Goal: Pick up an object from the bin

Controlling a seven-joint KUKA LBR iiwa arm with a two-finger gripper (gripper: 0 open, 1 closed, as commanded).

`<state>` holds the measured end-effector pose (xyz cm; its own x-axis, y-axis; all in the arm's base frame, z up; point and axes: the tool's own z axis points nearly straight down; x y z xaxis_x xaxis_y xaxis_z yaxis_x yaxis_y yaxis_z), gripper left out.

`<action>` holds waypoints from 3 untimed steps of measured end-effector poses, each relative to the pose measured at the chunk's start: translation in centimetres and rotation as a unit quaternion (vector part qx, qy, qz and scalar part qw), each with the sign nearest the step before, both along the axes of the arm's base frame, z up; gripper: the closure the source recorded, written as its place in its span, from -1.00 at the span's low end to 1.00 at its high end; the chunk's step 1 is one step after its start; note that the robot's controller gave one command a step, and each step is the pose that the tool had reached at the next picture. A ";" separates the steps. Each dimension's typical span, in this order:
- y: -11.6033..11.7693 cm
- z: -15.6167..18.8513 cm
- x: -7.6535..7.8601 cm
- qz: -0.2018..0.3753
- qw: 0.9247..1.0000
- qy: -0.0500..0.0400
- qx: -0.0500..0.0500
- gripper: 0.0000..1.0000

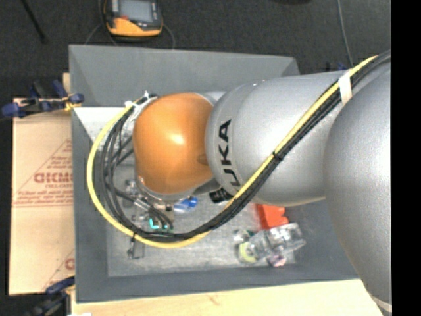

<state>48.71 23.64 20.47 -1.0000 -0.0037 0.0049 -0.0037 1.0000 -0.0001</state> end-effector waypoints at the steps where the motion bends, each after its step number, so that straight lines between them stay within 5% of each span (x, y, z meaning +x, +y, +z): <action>1: -2.9 -12.3 6.3 0.070 0.998 -0.001 -0.001 -1.00; 2: -2.7 -11.9 6.4 0.069 0.998 -0.003 0.001 1.00; 3: -3.2 -0.8 8.2 0.067 0.998 -0.009 0.001 1.00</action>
Offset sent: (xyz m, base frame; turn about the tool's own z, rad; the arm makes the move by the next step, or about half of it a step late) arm 0.0625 -0.0264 -0.1194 -0.1428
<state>56.95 20.43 19.66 -0.9904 -0.1378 -0.0129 -0.1378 0.9905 0.0014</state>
